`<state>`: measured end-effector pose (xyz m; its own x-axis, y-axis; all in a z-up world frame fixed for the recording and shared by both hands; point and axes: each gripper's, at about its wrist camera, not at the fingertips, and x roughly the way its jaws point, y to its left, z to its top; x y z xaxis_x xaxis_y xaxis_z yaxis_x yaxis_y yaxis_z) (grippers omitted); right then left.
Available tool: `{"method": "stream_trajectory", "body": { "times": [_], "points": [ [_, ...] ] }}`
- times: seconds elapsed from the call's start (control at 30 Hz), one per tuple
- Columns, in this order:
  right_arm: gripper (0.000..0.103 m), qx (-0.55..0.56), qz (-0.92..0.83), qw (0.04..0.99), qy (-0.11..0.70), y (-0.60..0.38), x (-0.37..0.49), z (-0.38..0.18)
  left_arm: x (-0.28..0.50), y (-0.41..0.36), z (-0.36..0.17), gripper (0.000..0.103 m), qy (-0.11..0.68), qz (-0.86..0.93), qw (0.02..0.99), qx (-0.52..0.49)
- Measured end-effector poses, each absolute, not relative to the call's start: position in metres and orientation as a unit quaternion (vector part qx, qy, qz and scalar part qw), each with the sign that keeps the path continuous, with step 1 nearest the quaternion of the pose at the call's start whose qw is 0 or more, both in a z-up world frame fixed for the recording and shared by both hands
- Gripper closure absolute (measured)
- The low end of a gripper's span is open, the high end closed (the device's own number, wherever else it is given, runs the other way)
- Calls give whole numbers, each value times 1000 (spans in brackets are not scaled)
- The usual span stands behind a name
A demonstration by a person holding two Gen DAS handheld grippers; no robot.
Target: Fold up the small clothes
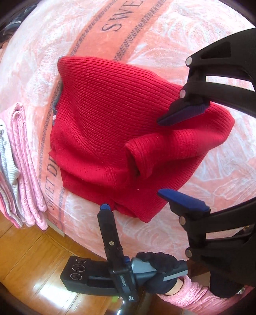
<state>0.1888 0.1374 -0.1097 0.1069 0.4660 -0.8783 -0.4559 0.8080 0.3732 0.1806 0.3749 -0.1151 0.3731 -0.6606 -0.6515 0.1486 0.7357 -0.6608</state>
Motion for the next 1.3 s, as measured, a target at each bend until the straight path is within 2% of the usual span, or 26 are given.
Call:
{"method": "stream_trajectory", "body": {
  "times": [0.03,0.07,0.17,0.23,0.47,0.73,0.83,1.0,1.13,1.23,1.3],
  "points": [
    [39,10,311,744,591,137,191,-113,182,373,-118,30,503,-255,785,-256],
    [53,18,316,743,589,137,193,-116,182,371,-120,30,508,-252,783,-254],
    [84,55,345,733,584,131,196,-118,183,369,-129,30,522,-248,775,-258],
    [94,69,362,729,577,125,193,-112,184,369,-134,30,529,-247,765,-272],
    [95,98,396,744,530,98,181,-74,195,361,-153,30,541,-272,713,-353],
    [95,110,408,743,520,85,175,-69,228,338,-168,30,518,-302,667,-442],
    [95,114,405,743,520,80,174,-71,227,337,-166,29,503,-310,666,-455],
    [95,117,403,741,524,72,175,-79,204,343,-177,29,520,-309,671,-429],
    [95,107,411,731,534,81,169,-86,213,355,-179,31,501,-295,666,-467],
    [95,93,417,731,531,87,165,-83,225,351,-167,30,490,-308,690,-436],
    [95,90,416,732,532,88,164,-82,231,346,-167,30,486,-308,681,-453]
  ]
}}
